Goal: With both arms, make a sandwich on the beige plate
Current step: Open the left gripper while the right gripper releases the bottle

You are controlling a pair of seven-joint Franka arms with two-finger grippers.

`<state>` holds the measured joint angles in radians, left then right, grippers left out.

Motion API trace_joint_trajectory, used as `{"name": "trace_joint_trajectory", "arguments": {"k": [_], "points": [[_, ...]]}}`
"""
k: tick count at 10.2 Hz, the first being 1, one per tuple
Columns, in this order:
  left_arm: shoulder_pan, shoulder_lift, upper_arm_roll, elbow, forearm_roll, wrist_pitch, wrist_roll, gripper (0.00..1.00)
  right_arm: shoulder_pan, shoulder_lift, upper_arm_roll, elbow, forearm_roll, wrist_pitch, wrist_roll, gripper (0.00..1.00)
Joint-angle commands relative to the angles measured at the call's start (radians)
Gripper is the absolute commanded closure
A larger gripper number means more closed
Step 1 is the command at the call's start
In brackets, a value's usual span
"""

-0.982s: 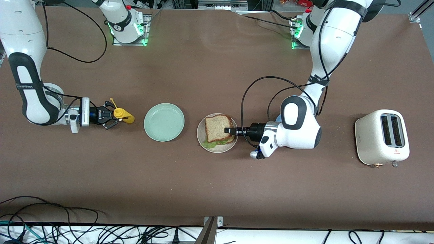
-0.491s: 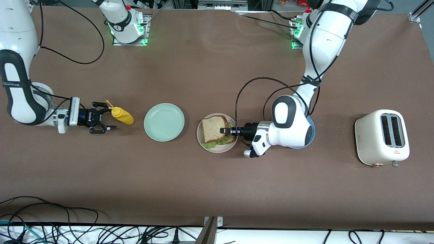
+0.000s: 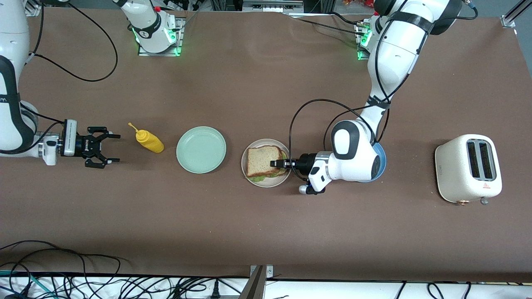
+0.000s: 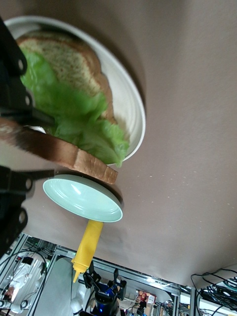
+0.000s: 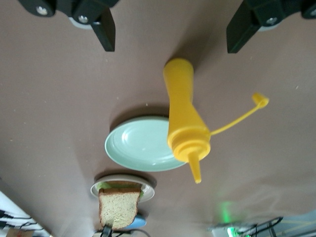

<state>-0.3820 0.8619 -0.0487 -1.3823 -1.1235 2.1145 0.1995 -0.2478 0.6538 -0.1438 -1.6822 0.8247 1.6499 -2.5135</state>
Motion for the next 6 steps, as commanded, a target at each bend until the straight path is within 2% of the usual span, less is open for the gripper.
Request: {"name": "trace_joint_trajectory", "arguments": {"k": [1,4,5,6], "points": [[0.023,0.011,0.004,0.009,-0.036,-0.002,0.055,0.00,-0.007,-0.003,-0.005,0.113,-0.076,-0.019,0.060,0.00],[0.075,0.003,0.006,0.009,-0.032,-0.007,0.052,0.00,0.010,-0.039,0.006,0.231,-0.169,-0.025,0.379,0.00],[0.083,0.002,0.016,0.009,-0.033,-0.002,0.040,0.00,0.022,-0.046,0.009,0.260,-0.174,-0.030,0.474,0.00],[0.092,-0.001,0.061,0.011,-0.030,-0.002,0.041,0.00,0.045,-0.060,0.007,0.283,-0.189,-0.041,0.583,0.00]]}}
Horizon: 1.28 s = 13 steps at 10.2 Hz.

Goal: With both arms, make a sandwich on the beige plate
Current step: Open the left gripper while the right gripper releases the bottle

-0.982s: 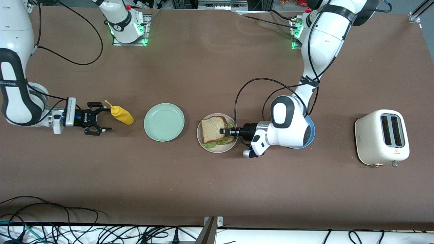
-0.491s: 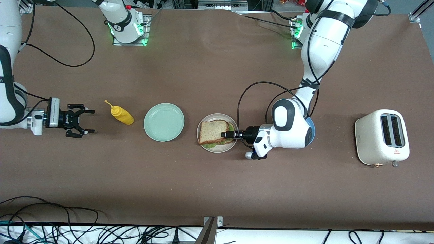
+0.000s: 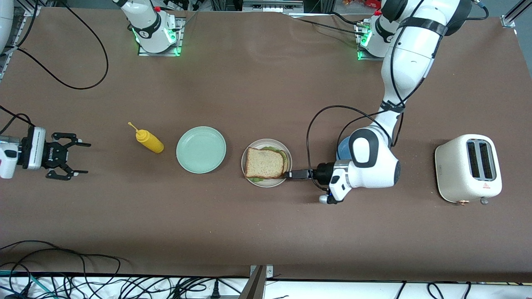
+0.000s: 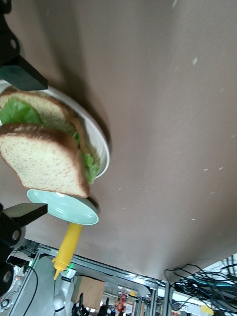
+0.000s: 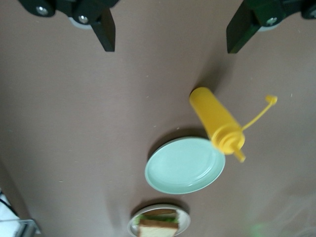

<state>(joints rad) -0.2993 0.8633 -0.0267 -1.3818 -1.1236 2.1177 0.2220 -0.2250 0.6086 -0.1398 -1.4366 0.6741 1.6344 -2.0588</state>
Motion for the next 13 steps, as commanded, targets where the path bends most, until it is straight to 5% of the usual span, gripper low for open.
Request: {"name": "trace_joint_trajectory", "arguments": {"k": [1,4,7,9,13], "points": [[-0.003,-0.015,0.088,0.015,0.040,-0.005,0.014,0.00,0.065,-0.030,0.005,0.065,-0.091,-0.025,0.264,0.00],[0.011,-0.096,0.111,0.010,0.437,-0.018,-0.209,0.00,0.142,-0.033,0.002,0.180,-0.236,-0.025,0.576,0.00],[0.012,-0.128,0.113,0.009,0.600,-0.025,-0.314,0.00,0.200,-0.076,-0.004,0.240,-0.359,-0.025,0.811,0.00],[0.015,-0.158,0.134,0.009,0.744,-0.071,-0.314,0.00,0.285,-0.121,-0.006,0.246,-0.537,0.009,1.024,0.00],[0.057,-0.191,0.162,0.010,0.890,-0.105,-0.305,0.00,0.317,-0.333,0.026,0.025,-0.637,0.021,1.559,0.00]]}}
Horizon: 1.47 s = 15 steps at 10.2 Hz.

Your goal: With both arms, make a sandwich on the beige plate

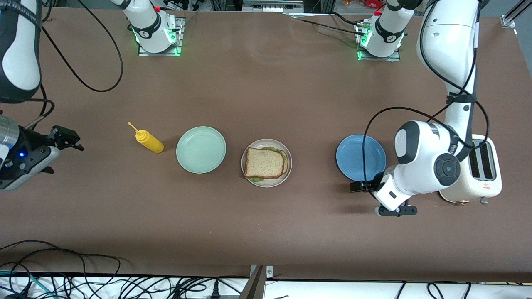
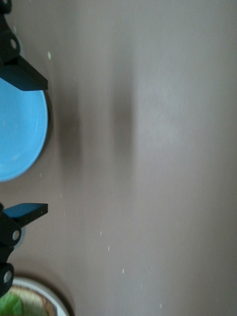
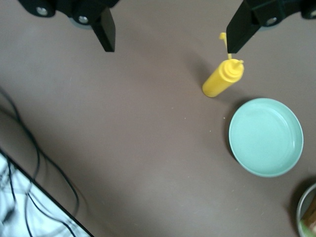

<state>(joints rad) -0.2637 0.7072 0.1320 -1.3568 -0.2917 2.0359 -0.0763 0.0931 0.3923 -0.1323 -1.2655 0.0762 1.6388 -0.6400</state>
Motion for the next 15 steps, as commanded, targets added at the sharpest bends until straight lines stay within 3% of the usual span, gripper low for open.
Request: {"name": "trace_joint_trajectory", "arguments": {"k": [1,3,4,6,8,10,13,15], "points": [[0.044,-0.043,0.001,-0.013,0.071,-0.025,-0.007,0.00,-0.004,-0.184,0.052,-0.214,-0.094,0.012,0.287,0.00],[0.057,-0.076,0.004,-0.015,0.132,-0.089,-0.007,0.00,-0.006,-0.245,0.077,-0.264,-0.093,-0.039,0.545,0.00],[0.057,-0.101,0.003,-0.010,0.184,-0.129,-0.007,0.00,-0.010,-0.307,0.083,-0.341,-0.092,-0.031,0.592,0.00],[0.058,-0.133,0.004,-0.007,0.247,-0.183,-0.007,0.00,-0.021,-0.386,0.079,-0.419,-0.067,-0.001,0.596,0.00],[0.061,-0.187,-0.005,-0.008,0.327,-0.227,-0.007,0.00,-0.032,-0.411,0.063,-0.474,-0.056,0.140,0.592,0.00],[0.118,-0.254,-0.053,-0.021,0.335,-0.299,0.045,0.00,-0.033,-0.418,0.040,-0.477,-0.050,0.090,0.614,0.00],[0.146,-0.356,-0.055,-0.064,0.332,-0.362,0.148,0.00,-0.030,-0.424,0.043,-0.468,-0.055,0.012,0.725,0.00],[0.147,-0.466,-0.054,-0.143,0.333,-0.376,0.148,0.00,-0.027,-0.421,0.046,-0.454,-0.059,0.012,0.731,0.00]]}}
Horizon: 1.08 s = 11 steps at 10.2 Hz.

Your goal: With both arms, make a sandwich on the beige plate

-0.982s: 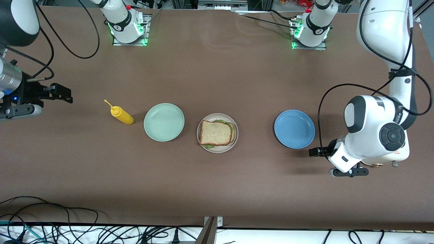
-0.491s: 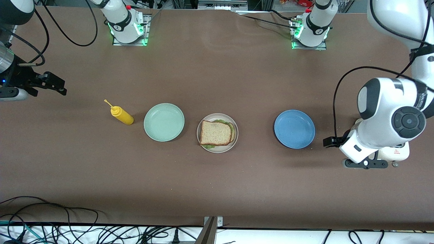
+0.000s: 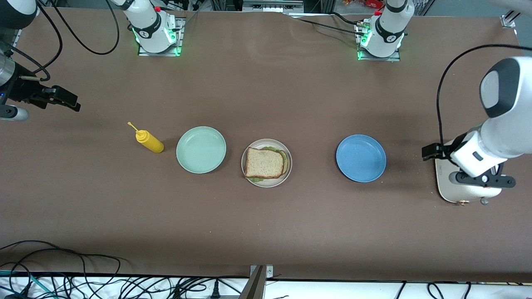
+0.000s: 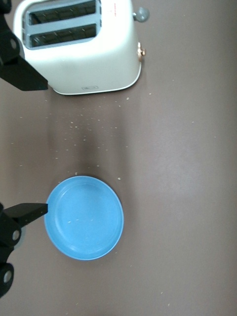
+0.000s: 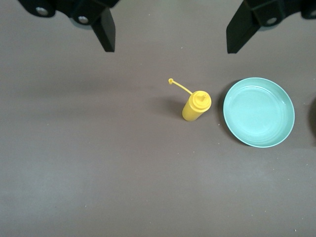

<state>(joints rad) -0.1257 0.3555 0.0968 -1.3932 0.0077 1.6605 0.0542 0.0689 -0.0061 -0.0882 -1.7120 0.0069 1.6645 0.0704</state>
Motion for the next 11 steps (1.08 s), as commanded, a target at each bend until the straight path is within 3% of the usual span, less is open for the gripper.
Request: {"name": "trace_joint_trajectory", "arguments": {"k": [1,6,11], "points": [[0.009,-0.145,-0.019,-0.116,0.032,-0.019,0.018,0.00,-0.004,-0.023,-0.004,-0.006,0.010,-0.006,0.013,0.00],[0.017,-0.240,-0.020,-0.122,0.015,-0.165,0.018,0.00,-0.009,-0.011,-0.005,0.035,0.002,-0.002,0.009,0.00],[0.034,-0.312,-0.026,-0.138,0.017,-0.201,0.018,0.00,-0.009,-0.017,-0.005,0.046,-0.001,-0.008,0.005,0.00]]}}
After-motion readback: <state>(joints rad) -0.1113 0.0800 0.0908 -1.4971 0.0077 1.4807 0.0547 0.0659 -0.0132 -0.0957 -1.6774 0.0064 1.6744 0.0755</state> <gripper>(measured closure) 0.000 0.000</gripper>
